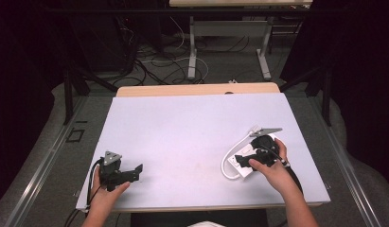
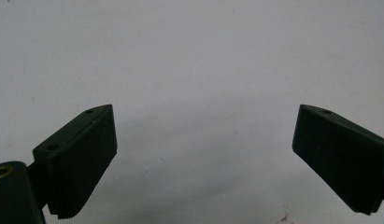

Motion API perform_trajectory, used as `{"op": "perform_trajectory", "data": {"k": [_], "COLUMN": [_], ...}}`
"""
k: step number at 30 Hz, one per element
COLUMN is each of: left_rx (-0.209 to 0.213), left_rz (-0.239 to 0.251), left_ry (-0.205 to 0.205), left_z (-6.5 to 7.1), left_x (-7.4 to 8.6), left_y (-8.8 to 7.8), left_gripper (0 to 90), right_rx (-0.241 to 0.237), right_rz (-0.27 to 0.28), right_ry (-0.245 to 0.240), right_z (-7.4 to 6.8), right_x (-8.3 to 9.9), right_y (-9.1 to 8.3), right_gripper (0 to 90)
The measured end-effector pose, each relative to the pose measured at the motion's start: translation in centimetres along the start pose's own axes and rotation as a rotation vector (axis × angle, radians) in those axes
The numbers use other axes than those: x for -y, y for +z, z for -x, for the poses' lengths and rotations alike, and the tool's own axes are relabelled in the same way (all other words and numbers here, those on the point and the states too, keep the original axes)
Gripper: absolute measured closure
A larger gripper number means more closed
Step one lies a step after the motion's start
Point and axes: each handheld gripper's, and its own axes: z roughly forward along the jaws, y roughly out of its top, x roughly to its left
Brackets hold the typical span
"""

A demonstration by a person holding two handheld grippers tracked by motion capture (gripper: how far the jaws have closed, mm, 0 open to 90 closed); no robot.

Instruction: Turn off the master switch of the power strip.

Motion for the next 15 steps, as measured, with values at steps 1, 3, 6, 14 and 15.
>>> {"op": "perform_trajectory", "data": {"k": [1,3,6,14,15], "left_rx": [0.0,-0.002,-0.007,-0.019,-0.019], "left_rz": [0.0,-0.001,0.008,0.017,0.017], "left_ry": [-0.001,0.002,-0.007,0.003,0.002], "left_z": [0.0,0.0,0.0,-0.1,-0.1], "left_x": [0.0,0.0,0.0,-0.1,-0.1], "left_y": [0.0,0.0,0.0,-0.2,-0.2], "left_gripper": [6.6,6.5,6.5,5.3,5.0], "right_rx": [-0.002,0.004,0.011,0.005,0.011], "right_rz": [0.003,0.0,0.004,0.047,0.036], "right_ry": [-0.005,0.002,0.003,0.019,0.033], "right_z": [0.1,0.3,0.6,2.1,2.3], "right_x": [0.0,0.1,0.1,0.5,0.6], "right_y": [-0.1,-0.2,-0.4,-1.5,-1.7], "right_gripper": [0.0,0.0,0.0,0.0,0.0]}}
